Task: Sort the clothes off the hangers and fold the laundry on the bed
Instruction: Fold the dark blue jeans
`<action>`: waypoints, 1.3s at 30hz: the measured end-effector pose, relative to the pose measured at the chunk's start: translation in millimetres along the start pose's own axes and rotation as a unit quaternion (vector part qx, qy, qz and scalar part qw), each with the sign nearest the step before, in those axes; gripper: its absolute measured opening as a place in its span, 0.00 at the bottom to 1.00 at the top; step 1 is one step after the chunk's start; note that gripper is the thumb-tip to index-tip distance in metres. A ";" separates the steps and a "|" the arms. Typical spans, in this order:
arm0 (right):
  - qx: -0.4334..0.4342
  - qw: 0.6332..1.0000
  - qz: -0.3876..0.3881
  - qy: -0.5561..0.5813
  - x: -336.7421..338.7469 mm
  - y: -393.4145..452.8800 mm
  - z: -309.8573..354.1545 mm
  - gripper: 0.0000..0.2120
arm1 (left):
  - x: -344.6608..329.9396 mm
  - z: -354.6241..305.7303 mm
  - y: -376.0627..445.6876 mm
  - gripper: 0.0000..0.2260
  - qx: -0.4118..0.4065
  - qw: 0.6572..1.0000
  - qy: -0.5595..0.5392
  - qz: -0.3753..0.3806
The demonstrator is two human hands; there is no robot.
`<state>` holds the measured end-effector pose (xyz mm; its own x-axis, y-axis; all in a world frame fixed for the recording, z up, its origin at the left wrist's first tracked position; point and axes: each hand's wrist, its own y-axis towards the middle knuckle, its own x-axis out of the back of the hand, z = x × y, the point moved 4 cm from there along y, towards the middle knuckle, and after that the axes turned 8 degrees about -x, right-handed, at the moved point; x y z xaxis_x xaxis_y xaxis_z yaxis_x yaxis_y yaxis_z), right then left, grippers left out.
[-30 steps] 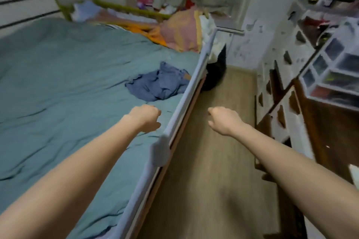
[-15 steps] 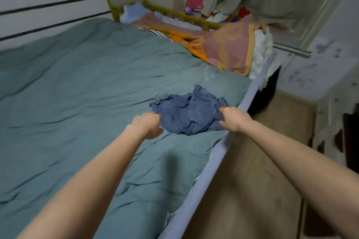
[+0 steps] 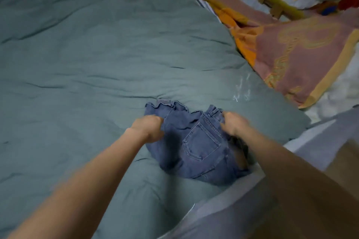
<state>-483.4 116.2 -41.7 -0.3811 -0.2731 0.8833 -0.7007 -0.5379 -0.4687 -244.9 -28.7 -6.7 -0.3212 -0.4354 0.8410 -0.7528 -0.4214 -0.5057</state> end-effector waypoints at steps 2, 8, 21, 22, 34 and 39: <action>0.008 1.000 0.016 0.022 -8.8 39.5 -4.9 0.15 | -4.2 -11.8 36.1 0.19 0.001 1.000 -0.004 0.007; 0.016 0.992 0.032 0.121 -40.1 108.9 -0.5 0.21 | -23.3 -20.9 87.0 0.20 0.012 0.999 -0.022 0.031; 0.155 0.900 0.072 0.401 15.5 10.7 130.1 0.09 | 11.9 68.2 -51.8 0.20 0.133 0.867 -0.446 -0.178; 0.193 0.893 0.082 0.399 24.3 -12.0 152.1 0.09 | 19.3 77.9 -71.5 0.20 0.142 0.844 -0.475 -0.205; 0.491 0.792 0.085 0.354 43.4 -359.0 351.2 0.05 | -16.9 148.6 -384.4 0.29 0.136 0.602 -0.729 -0.297; 0.523 0.748 0.115 0.391 22.8 -497.0 424.9 0.06 | -46.4 182.1 -519.7 0.29 0.095 0.598 -0.703 -0.373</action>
<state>112.4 38.4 217.1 -0.9425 -0.1232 0.3106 0.1368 -0.9904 0.0221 265.8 65.7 182.0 0.9646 -0.2516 -0.0792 -0.2630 -0.9402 -0.2167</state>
